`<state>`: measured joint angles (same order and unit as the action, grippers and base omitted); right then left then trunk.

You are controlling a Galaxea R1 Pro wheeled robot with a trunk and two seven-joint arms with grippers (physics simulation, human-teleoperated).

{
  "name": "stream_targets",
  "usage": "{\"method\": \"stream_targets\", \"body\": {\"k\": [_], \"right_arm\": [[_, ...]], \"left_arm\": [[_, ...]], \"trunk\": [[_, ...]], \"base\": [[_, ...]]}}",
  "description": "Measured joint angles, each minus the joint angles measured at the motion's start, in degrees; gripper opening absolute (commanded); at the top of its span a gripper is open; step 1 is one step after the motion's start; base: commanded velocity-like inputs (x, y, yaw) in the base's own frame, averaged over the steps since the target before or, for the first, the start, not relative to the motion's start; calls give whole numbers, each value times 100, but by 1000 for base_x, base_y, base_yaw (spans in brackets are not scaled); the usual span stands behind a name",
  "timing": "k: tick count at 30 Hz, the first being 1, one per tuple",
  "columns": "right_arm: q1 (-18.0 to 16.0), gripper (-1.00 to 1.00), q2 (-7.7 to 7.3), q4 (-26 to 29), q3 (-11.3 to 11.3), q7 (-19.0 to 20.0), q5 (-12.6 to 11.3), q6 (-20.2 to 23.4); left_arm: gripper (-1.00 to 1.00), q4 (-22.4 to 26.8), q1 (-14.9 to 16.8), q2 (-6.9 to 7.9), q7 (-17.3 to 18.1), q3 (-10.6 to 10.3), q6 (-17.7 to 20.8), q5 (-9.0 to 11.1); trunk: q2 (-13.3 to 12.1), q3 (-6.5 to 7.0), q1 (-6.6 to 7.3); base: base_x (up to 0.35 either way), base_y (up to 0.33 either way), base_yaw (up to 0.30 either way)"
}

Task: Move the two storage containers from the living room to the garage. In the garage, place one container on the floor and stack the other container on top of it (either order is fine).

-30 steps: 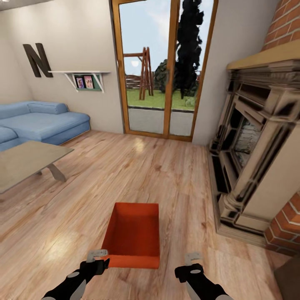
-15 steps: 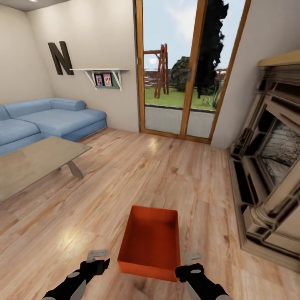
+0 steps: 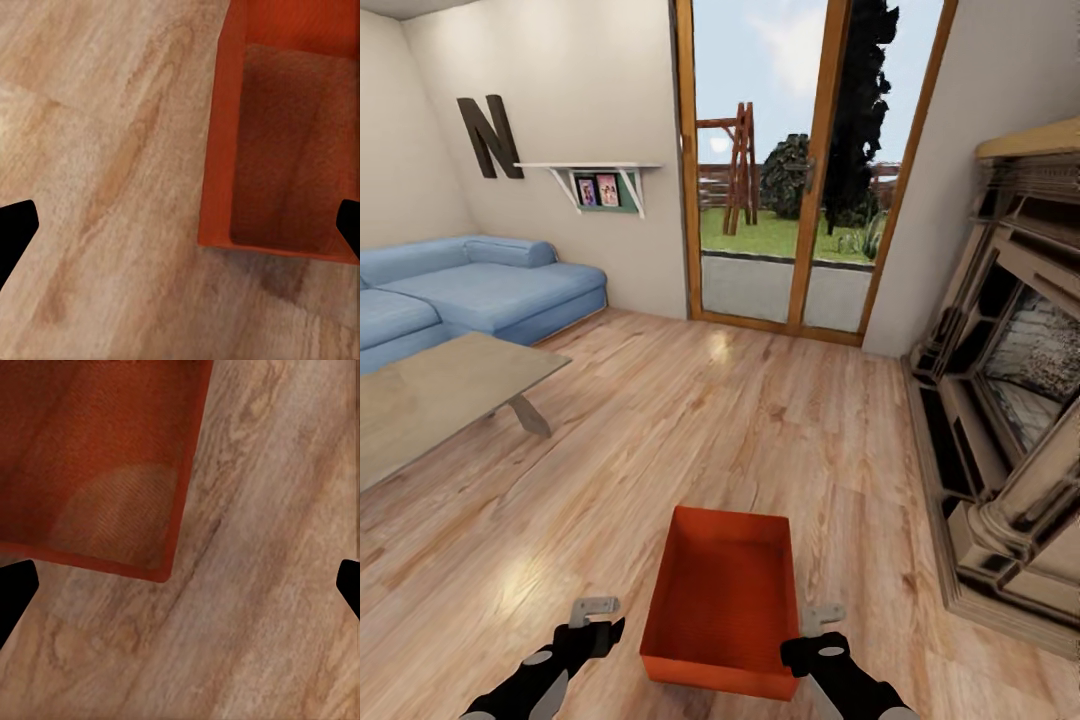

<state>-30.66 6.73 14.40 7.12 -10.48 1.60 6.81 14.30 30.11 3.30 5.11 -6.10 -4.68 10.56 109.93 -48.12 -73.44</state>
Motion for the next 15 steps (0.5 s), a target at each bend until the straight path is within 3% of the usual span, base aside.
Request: {"method": "stream_targets", "body": {"k": [9,15], "right_arm": [[0,100,2,1,1,4,-1,-2],[0,100,4,0,4,4,-1,-5]], "left_arm": [[100,3,-3,0,0,-8,0,0],[100,-1,-2,1,0,-10,2,0]], "trunk": [[0,0,-1],[0,0,0]], "base": [[25,9,-140],[65,98,-174]]}}
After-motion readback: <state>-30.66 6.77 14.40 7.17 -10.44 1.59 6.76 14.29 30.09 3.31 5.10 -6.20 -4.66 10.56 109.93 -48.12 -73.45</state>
